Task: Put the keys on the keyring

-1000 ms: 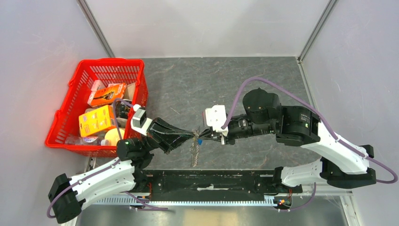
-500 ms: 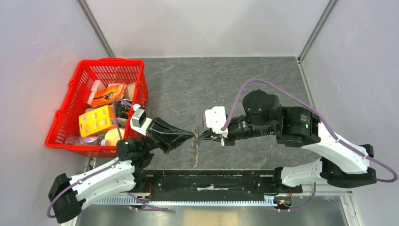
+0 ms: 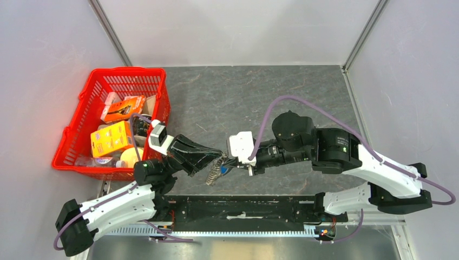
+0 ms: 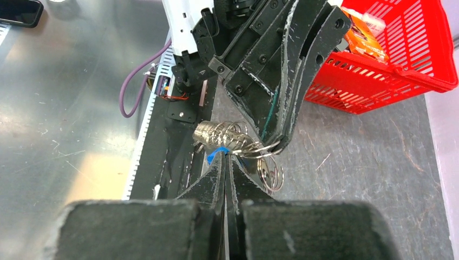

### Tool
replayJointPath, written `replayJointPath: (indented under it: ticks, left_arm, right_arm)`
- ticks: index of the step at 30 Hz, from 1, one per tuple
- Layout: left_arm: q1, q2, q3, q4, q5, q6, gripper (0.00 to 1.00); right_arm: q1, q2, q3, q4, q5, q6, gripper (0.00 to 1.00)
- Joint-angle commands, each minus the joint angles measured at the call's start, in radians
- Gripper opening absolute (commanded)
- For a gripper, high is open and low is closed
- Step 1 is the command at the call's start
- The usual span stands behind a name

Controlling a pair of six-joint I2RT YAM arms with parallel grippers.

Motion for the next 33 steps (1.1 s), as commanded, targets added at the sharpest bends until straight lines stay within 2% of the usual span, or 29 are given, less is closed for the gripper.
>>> replayJointPath:
  ticks: [1,9,13,19,25,33]
  left_arm:
    - [0.001,-0.009,0.031,0.026,-0.102,0.006,0.02]
    - [0.001,-0.014,0.021,0.026,-0.124,0.005,0.02]
    - [0.001,-0.026,0.019,0.013,-0.124,0.007,0.02]
    - [0.001,-0.045,0.014,0.004,-0.126,0.011,0.02]
    - [0.001,-0.054,0.014,0.002,-0.130,0.015,0.02]
    - [0.002,-0.053,0.022,0.003,-0.130,0.014,0.02]
  right_arm:
    - [0.043,0.000,-0.018,0.027,0.025,0.009,0.00]
    - [0.092,0.017,-0.008,0.020,0.115,0.005,0.00]
    - [0.094,-0.007,0.005,0.020,0.147,0.033,0.14]
    - [0.094,-0.074,0.021,0.014,0.169,0.095,0.27]
    - [0.093,-0.149,0.026,0.030,0.218,0.157,0.31]
    - [0.093,-0.068,0.106,0.033,0.321,0.235,0.31]
